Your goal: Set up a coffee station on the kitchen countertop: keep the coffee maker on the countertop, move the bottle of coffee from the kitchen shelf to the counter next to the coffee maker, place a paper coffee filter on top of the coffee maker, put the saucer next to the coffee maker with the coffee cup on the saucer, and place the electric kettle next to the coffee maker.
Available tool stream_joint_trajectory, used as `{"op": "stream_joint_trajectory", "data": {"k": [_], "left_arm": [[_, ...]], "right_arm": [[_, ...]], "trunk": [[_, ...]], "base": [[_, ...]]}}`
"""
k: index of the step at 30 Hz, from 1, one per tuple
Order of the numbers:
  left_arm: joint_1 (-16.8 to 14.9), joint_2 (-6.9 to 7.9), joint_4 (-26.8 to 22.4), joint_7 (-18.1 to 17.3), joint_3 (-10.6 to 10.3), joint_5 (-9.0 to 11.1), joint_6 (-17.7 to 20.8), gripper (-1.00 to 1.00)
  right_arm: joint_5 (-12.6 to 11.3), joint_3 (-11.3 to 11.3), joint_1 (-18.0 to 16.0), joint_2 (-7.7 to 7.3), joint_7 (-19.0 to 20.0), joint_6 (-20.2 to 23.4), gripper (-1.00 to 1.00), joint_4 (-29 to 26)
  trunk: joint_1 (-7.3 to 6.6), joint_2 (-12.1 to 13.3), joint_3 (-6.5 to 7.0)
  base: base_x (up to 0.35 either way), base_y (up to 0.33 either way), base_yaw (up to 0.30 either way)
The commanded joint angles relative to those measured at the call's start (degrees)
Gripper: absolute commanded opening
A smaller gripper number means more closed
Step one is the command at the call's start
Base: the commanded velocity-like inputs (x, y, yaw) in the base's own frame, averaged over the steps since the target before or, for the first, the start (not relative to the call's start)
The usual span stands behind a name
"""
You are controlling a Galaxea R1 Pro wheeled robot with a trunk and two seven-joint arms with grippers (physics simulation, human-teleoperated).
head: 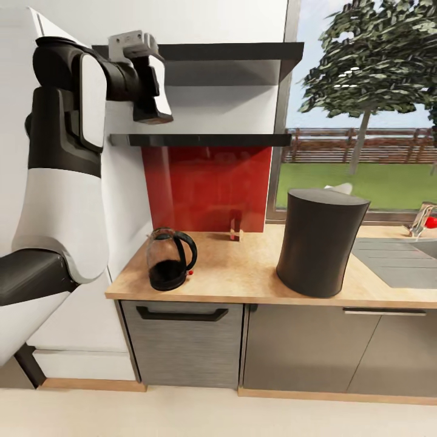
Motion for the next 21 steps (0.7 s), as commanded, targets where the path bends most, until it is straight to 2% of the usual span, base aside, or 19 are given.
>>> {"op": "stream_joint_trajectory", "data": {"k": [1,2,5,8,10,13,14,16,18,19,20,21], "left_arm": [[-0.05,-0.11,-0.08,-0.18,0.2,1.82,0.26,-1.0],[-0.01,-0.22,-0.6,-0.2,0.2,5.52,0.21,-1.0],[0.32,-0.33,-2.57,-0.21,0.1,10.43,0.14,-1.0],[2.29,-0.52,-4.71,-0.36,-0.17,12.54,0.07,-1.0],[3.68,-0.73,-6.32,-0.91,-0.65,13.11,0.05,-1.0],[7.54,-1.01,-10.1,-4.18,-2.44,14.1,0.02,-1.0],[9.85,-1.08,-11.98,-6.61,-3.49,14.41,-0.02,-1.0],[12.18,-1.12,-13.91,-9.02,-4.61,14.61,-0.16,-1.0],[17.23,-1.17,-17.29,-12.29,-7.86,14.82,-0.86,-1.0],[20.17,-1.18,-18.75,-13.07,-10.26,14.87,-1.97,-1.0],[21.78,-1.17,-19.46,-13.33,-11.49,14.89,-2.96,-1.0],[28.71,-1.13,-22.09,-14.12,-15.68,14.94,-8.29,-1.0]], "right_arm": [[0.06,0.1,-0.04,-0.02,-0.01,-0.18,1.0,0.04],[0.06,0.1,-0.04,-0.02,-0.01,-0.18,1.0,0.04],[0.06,0.1,-0.04,-0.03,-0.01,-0.18,1.0,0.04],[0.06,0.12,-0.04,-0.03,-0.01,-0.18,1.0,0.04],[0.06,0.11,-0.04,-0.03,-0.01,-0.18,1.0,0.04],[0.06,0.11,-0.04,-0.03,-0.01,-0.18,1.0,0.04],[0.06,0.11,-0.04,-0.03,-0.01,-0.18,1.0,0.04],[0.06,0.12,-0.04,-0.02,-0.01,-0.18,1.0,0.04],[0.06,0.12,-0.04,-0.03,-0.01,-0.18,1.0,0.04],[0.06,0.11,-0.04,-0.03,-0.01,-0.18,1.0,0.04],[0.06,0.11,-0.04,-0.02,-0.01,-0.18,1.0,0.04],[0.06,0.1,-0.04,-0.02,-0.01,-0.18,1.0,0.04]], "trunk": [[0.0,-0.05,-0.08],[0.0,-0.05,-0.08],[0.0,-0.05,-0.08],[0.0,-0.05,-0.08],[0.0,-0.05,-0.08],[0.0,-0.05,-0.08],[0.0,-0.05,-0.08],[0.0,-0.05,-0.08],[0.0,-0.05,-0.08],[0.0,-0.05,-0.08],[0.0,-0.05,-0.08],[0.0,-0.05,-0.08]], "base": [[-0.002,0.0,0.0],[-0.002,0.0,0.0],[0.0,0.0,0.0],[0.0,0.0,0.0],[0.0,0.0,0.0],[0.0,0.0,0.0],[0.0,0.0,0.0],[0.0,0.0,0.0],[0.0,0.0,0.0],[0.0,0.0,0.0],[0.0,0.0,0.0],[0.0,0.0,0.0]]}}
